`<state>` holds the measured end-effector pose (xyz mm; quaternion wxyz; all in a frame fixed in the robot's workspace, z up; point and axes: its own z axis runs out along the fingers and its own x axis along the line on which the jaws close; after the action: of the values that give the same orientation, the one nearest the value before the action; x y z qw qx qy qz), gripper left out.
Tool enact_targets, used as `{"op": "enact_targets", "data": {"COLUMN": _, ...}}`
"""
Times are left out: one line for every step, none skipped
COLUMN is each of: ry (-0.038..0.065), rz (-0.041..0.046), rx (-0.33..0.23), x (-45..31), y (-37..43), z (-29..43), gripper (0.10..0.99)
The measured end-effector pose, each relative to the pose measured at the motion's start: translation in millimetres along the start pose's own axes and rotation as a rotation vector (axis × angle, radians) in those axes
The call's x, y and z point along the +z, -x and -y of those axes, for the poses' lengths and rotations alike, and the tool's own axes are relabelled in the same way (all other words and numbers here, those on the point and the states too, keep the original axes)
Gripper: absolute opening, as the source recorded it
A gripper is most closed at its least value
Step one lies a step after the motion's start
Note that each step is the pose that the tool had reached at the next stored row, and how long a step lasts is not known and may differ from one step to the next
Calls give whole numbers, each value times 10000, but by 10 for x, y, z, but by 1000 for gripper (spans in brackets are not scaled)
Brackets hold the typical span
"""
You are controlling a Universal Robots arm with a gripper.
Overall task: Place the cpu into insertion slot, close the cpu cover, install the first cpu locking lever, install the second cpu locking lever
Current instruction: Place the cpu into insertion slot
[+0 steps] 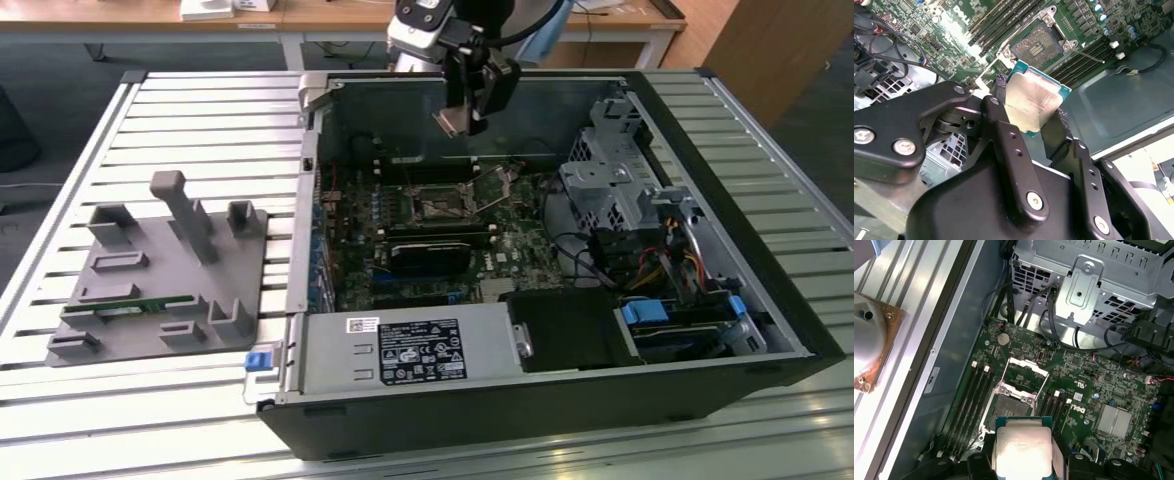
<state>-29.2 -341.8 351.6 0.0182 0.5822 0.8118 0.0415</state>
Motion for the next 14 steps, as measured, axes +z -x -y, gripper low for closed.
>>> {"op": "enact_targets", "data": {"ry": 0, "rz": 2, "rx": 21, "x": 2, "y": 0, "z": 0, "gripper": 533}}
{"op": "enact_targets", "data": {"ry": 1, "rz": 3, "rx": 41, "x": 4, "y": 0, "z": 0, "gripper": 533}}
{"op": "enact_targets", "data": {"ry": 0, "rz": 5, "rx": 60, "x": 6, "y": 0, "z": 1, "gripper": 533}}
{"op": "enact_targets", "data": {"ry": 1, "rz": 7, "rx": 79, "x": 8, "y": 0, "z": 1, "gripper": 533}}
{"op": "enact_targets", "data": {"ry": 1, "rz": 9, "rx": 95, "x": 9, "y": 0, "z": 1, "gripper": 533}}
{"op": "enact_targets", "data": {"ry": 2, "rz": 10, "rx": 112, "x": 11, "y": 0, "z": 1, "gripper": 533}}
{"op": "enact_targets", "data": {"ry": 2, "rz": 11, "rx": 128, "x": 12, "y": 0, "z": 1, "gripper": 533}}
{"op": "enact_targets", "data": {"ry": 3, "rz": 13, "rx": 143, "x": 14, "y": 0, "z": 1, "gripper": 533}}
{"op": "enact_targets", "data": {"ry": 3, "rz": 14, "rx": 159, "x": 15, "y": 0, "z": 1, "gripper": 533}}
{"op": "enact_targets", "data": {"ry": 3, "rz": 15, "rx": 174, "x": 17, "y": 0, "z": 2, "gripper": 533}}
{"op": "enact_targets", "data": {"ry": 4, "rz": 17, "rx": 188, "x": 19, "y": 0, "z": 2, "gripper": 533}}
{"op": "enact_targets", "data": {"ry": 4, "rz": 18, "rx": 203, "x": 21, "y": 0, "z": 2, "gripper": 533}}
{"op": "enact_targets", "data": {"ry": 4, "rz": 19, "rx": 217, "x": 22, "y": 0, "z": 2, "gripper": 533}}
{"op": "enact_targets", "data": {"ry": 4, "rz": 21, "rx": 230, "x": 24, "y": 0, "z": 2, "gripper": 533}}
